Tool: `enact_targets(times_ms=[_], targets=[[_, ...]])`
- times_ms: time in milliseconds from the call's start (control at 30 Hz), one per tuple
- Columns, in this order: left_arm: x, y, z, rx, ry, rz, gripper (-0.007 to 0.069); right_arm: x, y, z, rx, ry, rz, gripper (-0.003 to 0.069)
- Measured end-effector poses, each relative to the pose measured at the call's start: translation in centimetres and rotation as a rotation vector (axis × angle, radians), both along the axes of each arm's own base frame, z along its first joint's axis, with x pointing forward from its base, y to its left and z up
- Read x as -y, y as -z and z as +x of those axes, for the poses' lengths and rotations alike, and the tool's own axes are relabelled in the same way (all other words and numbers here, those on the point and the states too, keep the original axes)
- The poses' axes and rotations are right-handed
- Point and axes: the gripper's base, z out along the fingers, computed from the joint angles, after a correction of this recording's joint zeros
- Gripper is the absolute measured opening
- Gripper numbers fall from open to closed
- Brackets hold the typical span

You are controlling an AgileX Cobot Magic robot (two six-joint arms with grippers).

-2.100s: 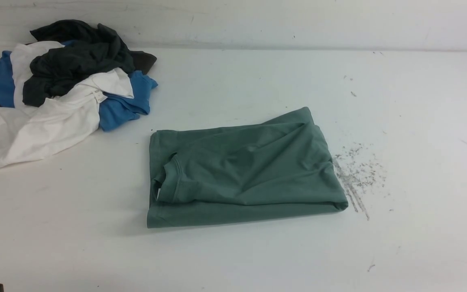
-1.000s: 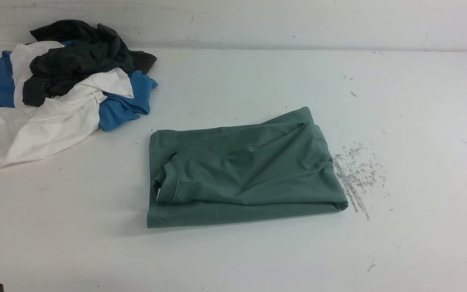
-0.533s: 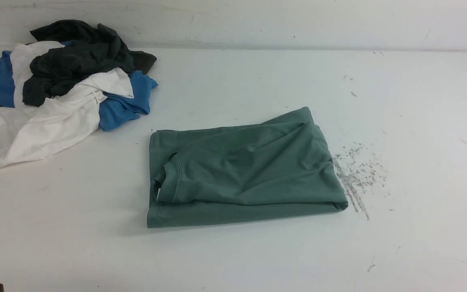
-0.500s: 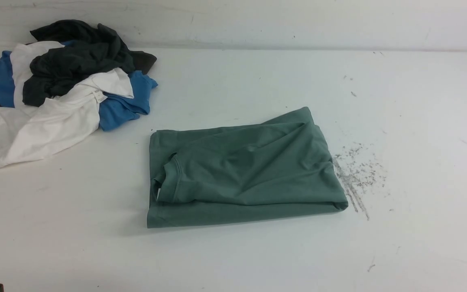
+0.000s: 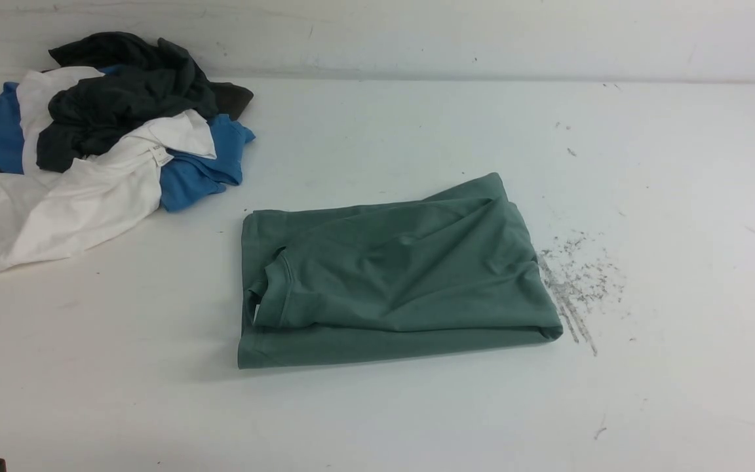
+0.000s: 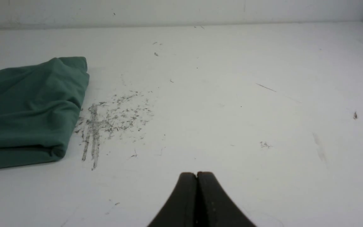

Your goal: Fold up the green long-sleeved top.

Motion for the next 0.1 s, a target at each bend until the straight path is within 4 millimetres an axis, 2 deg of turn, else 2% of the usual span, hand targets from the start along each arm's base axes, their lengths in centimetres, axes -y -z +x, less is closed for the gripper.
enact_targets(times_ms=[100], targets=[[0.0, 0.0, 0.0, 0.0, 0.0, 0.0, -0.0004, 0.0, 0.0, 0.0, 0.0, 0.0, 0.0, -0.0015]])
